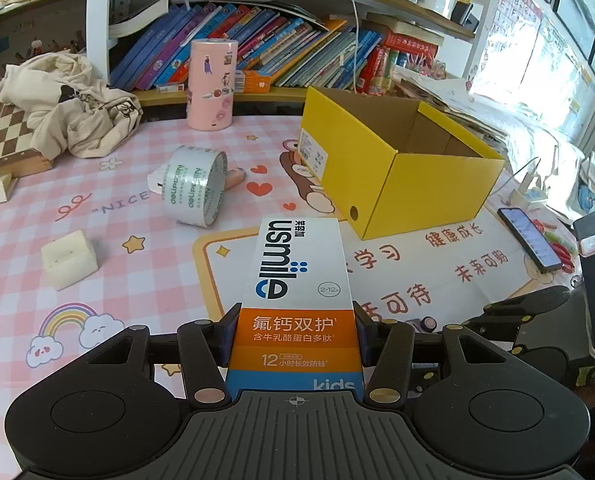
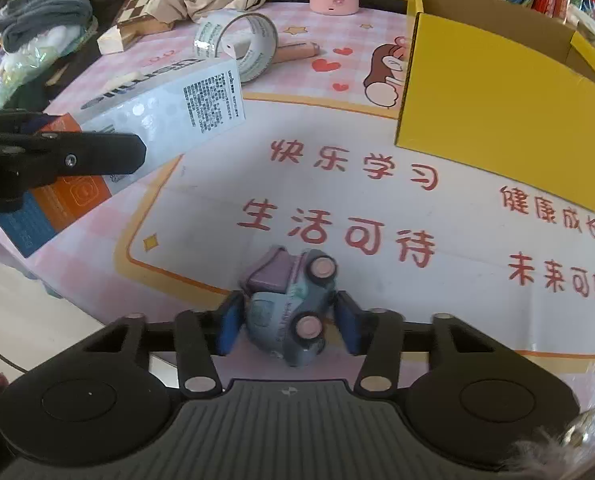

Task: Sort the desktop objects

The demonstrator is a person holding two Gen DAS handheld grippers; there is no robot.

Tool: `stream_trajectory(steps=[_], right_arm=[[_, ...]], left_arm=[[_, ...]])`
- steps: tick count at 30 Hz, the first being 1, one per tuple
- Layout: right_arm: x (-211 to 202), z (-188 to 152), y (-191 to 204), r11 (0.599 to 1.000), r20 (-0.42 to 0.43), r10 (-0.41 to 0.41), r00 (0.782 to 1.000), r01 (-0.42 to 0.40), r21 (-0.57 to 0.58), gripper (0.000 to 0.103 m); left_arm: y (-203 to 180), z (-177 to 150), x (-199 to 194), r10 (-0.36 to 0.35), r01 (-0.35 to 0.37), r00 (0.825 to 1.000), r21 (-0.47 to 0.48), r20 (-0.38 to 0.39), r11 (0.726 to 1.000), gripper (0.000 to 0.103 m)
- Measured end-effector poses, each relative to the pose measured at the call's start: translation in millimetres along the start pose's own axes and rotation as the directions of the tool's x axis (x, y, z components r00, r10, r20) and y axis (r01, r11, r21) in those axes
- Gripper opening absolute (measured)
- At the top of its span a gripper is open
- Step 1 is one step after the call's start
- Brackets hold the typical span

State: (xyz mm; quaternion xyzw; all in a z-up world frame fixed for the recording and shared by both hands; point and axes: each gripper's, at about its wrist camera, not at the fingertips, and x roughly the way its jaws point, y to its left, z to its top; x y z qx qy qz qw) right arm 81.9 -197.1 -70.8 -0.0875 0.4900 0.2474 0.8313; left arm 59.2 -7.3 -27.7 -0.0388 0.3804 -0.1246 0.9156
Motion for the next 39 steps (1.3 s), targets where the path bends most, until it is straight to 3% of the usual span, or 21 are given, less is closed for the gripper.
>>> stream_trajectory(steps=[14, 29, 39], right_arm=[[-26.1, -3.7, -15.4, 0.997, 0.07, -0.052, 0.996, 0.047, 0.068, 0.044], [-55.0, -22.8, -73.2, 0.973, 0.092, -0.131, 0.987, 0.11, 0.201, 0.044], [-78.8, -16.0, -115.3, 0.97, 0.157, -0.128, 0.979, 0.09, 0.228, 0.044]], left_arm=[[-16.1, 7.0, 4.4, -0.1, 0.1, 0.995, 0.046, 0.002, 0.994, 0.051], [-73.2, 26.1, 34.2, -0.199, 0.203, 0.979, 0.148, -0.042, 0.968, 0.051], [-113.8, 54.1, 46.7, -0.235, 0.235, 0.972, 0.189, -0.026, 0.953, 0.051]])
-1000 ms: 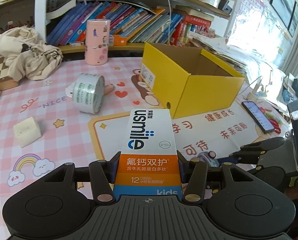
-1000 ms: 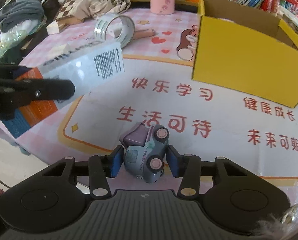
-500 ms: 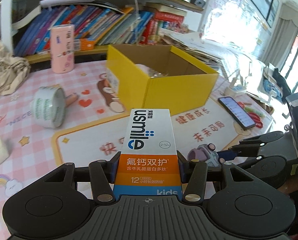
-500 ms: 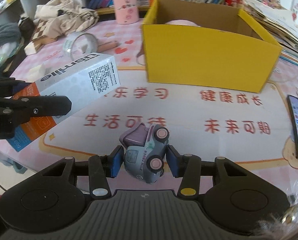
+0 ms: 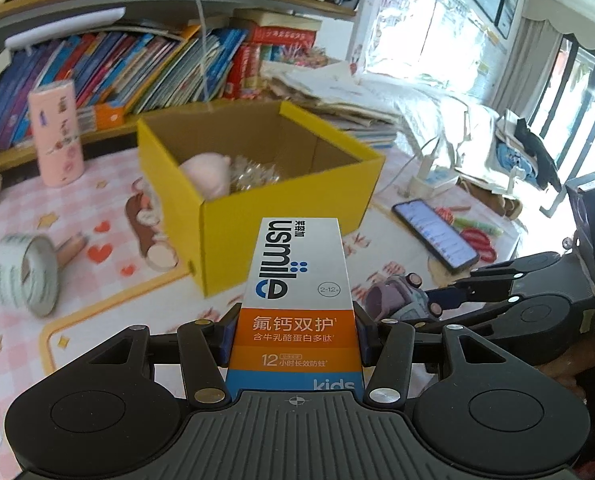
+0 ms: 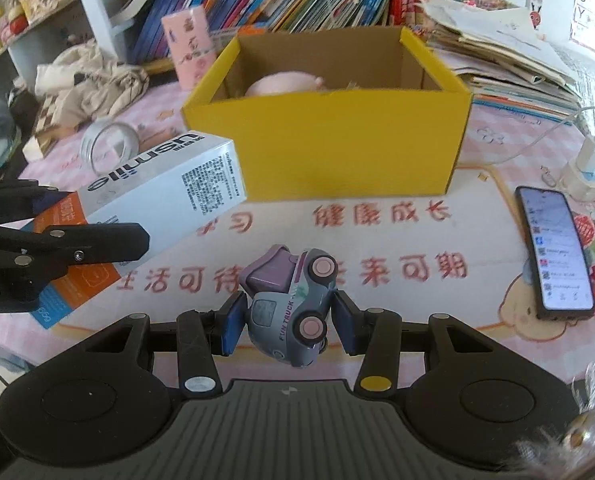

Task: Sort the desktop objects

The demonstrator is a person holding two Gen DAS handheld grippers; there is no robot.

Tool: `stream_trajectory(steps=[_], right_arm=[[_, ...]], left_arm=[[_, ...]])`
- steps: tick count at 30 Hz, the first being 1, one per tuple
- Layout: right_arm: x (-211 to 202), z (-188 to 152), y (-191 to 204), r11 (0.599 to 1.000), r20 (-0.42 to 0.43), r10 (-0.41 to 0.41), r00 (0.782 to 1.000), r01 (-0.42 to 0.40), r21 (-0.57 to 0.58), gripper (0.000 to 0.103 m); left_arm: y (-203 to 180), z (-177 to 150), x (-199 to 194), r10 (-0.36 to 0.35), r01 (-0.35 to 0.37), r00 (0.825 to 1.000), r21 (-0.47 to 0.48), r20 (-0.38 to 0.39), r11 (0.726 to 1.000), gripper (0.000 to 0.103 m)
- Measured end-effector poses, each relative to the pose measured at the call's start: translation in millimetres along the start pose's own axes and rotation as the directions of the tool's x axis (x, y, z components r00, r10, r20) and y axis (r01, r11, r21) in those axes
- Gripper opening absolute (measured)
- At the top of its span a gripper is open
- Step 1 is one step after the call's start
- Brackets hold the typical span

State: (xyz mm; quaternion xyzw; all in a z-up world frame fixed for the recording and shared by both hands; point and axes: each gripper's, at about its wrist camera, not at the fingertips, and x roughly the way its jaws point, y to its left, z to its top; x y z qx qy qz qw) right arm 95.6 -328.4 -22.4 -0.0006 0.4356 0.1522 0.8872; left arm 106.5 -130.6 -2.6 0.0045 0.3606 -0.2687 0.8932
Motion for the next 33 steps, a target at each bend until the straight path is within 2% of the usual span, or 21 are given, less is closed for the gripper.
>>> stream_trajectory(steps=[11, 22, 27, 30, 33], right_arm=[[-12.7, 44.5, -40.5, 0.998, 0.087, 0.061, 0.994, -0.058, -0.036, 0.044], [-12.2, 112.4, -72.7, 0.979, 0.195, 0.145, 0.97, -0.113, -0.168, 0.044], [14.0, 149.2, -81.6, 0.965, 0.208, 0.171, 0.963, -0.121, -0.233, 0.044], [36.3, 169.2, -85.2, 0.955, 0.196, 0.173, 0.965, -0.116, -0.272, 0.044], [67.6, 183.6, -84.3, 0.929, 0.14, 0.154, 0.978, -0.096, -0.356, 0.044]], left_arm=[[-24.8, 43.0, 25.2, -0.003, 0.003, 0.999, 0.004, 0.052, 1.0, 0.051], [-27.5, 97.2, 41.3, 0.098, -0.096, 0.981, -0.02, 0.167, 0.995, 0.051], [-16.7, 122.0, 60.9, 0.166, -0.164, 0.969, -0.026, 0.184, 0.986, 0.051], [-8.1, 131.7, 81.6, 0.211, -0.21, 0.965, -0.018, 0.155, 0.977, 0.051], [0.2, 136.1, 104.3, 0.248, -0.248, 0.963, -0.003, 0.102, 0.969, 0.051]])
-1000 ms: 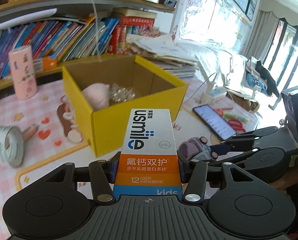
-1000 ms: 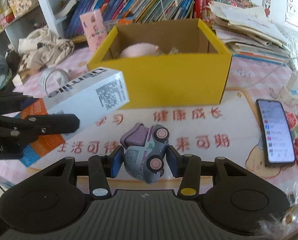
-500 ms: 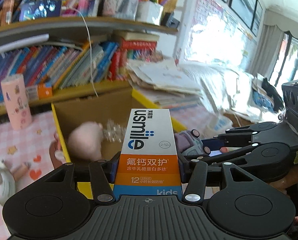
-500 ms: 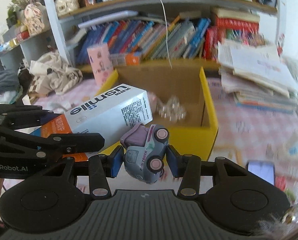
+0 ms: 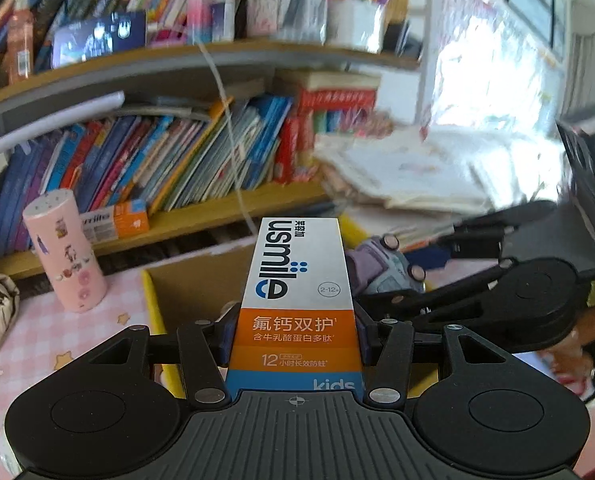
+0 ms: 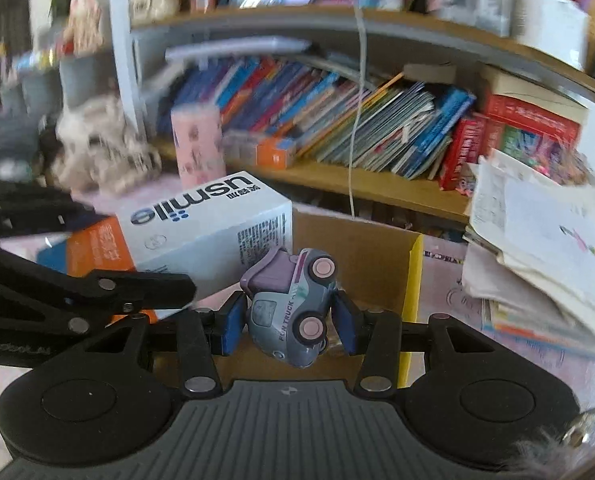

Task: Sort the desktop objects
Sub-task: 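Lower the usmile box with the left gripper while the right lowers the toy car into the box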

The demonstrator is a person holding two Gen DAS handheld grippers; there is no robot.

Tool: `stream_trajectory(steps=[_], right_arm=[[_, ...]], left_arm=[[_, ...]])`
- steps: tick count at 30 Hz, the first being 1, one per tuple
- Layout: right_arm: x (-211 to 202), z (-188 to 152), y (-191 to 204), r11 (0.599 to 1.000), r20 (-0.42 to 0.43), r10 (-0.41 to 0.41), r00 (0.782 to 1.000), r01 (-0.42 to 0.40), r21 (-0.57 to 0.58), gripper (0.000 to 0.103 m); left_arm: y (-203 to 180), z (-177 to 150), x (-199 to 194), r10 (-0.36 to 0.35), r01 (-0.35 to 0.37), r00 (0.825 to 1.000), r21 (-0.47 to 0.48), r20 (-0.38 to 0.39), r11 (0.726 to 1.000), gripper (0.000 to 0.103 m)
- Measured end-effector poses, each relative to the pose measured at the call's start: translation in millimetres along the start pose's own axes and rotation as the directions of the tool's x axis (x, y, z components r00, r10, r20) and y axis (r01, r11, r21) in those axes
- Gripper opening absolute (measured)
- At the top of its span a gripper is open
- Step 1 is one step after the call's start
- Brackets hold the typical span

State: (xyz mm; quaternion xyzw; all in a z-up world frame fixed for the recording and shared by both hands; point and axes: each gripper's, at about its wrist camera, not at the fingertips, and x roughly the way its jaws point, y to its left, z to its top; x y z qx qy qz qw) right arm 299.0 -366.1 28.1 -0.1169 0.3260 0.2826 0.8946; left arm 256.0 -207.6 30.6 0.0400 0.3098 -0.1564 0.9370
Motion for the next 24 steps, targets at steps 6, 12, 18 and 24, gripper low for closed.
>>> stream_trajectory(steps=[6, 12, 18, 24], right_arm=[[59.0, 0.5, -7.4, 0.985, -0.15, 0.009, 0.989, -0.034, -0.167, 0.044], [93.0, -6.3, -7.9, 0.956, -0.283, 0.019, 0.959, -0.1, -0.277, 0.043], [103.2, -12.7, -3.7, 0.924, -0.36, 0.027, 0.933, -0.161, -0.348, 0.043], [105.6, -15.8, 0.1, 0.911, -0.387, 0.032, 0.921, -0.187, -0.368, 0.044]], left_arm=[[0.9, -3.6, 37.9, 0.021, -0.017, 0.995, 0.042, -0.1, 0.999, 0.051], [1.1, -8.5, 58.3, 0.001, 0.008, 0.989, 0.057, -0.15, 0.998, 0.051], [1.6, -18.8, 73.6, 0.003, 0.007, 0.976, 0.046, -0.217, 0.999, 0.051], [3.3, -23.5, 74.6, 0.008, 0.001, 0.973, 0.039, -0.229, 0.999, 0.052]])
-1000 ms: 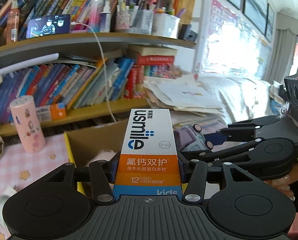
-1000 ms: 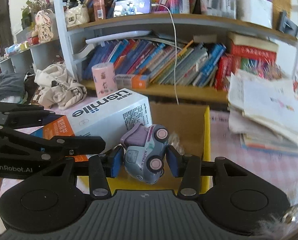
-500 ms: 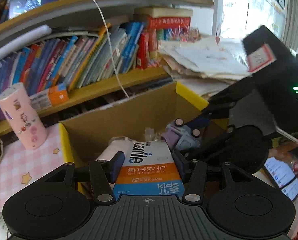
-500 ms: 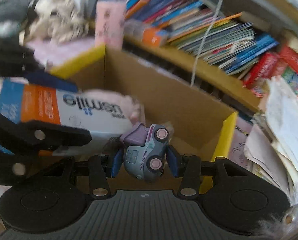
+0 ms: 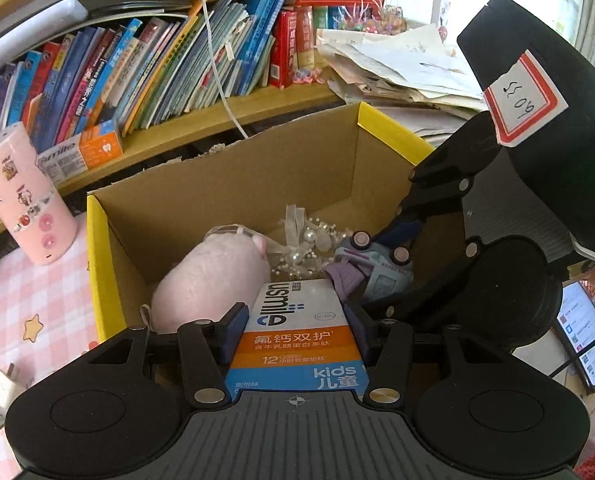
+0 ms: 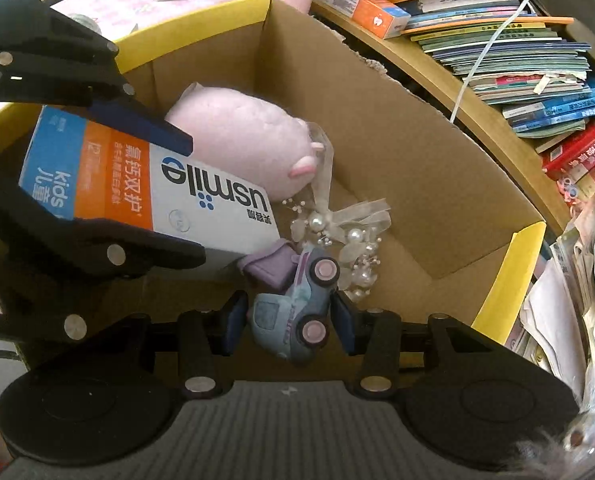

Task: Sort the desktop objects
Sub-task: 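Lower the usmile box with the left gripper while the right lowers the toy car into the box, then open the left gripper off the usmile box while the right opens off the toy car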

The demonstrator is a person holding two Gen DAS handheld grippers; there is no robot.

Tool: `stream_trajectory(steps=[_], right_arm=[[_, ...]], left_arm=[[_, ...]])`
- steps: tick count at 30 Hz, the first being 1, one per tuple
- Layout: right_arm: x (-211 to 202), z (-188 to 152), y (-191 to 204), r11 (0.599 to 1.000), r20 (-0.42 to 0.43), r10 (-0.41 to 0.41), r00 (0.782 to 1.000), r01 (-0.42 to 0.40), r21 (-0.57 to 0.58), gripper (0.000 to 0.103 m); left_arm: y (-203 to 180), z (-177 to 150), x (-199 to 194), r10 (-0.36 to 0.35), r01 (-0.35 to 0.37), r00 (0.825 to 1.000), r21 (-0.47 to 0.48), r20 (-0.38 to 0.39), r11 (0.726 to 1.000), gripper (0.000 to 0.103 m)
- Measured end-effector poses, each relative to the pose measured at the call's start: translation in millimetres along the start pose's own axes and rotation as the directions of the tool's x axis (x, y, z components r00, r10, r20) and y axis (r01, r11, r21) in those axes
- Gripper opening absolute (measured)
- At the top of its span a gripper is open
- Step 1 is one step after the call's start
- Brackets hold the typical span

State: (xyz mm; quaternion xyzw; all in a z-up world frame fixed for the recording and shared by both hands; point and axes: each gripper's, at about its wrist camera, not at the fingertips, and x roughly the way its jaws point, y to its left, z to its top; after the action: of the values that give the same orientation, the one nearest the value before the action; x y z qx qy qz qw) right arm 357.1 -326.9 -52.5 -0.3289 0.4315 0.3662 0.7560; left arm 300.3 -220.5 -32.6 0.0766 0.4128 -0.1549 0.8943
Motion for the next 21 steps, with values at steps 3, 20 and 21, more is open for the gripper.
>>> stream_trajectory(steps=[3, 20, 21], right_arm=[[-1.4, 1.6, 0.1, 1.0, 0.016, -0.01, 1.0, 0.01, -0.001, 0.058], [-58.6, -12.7, 0.0, 0.986, 0.189, -0.02, 0.982, -0.013, 0.169, 0.08], [-61.6, -14.8, 1.0, 0.984, 0.199, -0.03, 0.98, -0.006, 0.175, 0.083]], left_arm=[[2.2, -1.3, -3.5, 0.021, -0.021, 1.0, -0.009, 0.008, 1.0, 0.058], [1.8, -9.1, -65.7, 0.085, -0.072, 0.983, -0.082, 0.164, 0.994, 0.085], [1.1, -10.1, -69.4, 0.092, -0.078, 0.981, -0.086, 0.173, 0.993, 0.086]])
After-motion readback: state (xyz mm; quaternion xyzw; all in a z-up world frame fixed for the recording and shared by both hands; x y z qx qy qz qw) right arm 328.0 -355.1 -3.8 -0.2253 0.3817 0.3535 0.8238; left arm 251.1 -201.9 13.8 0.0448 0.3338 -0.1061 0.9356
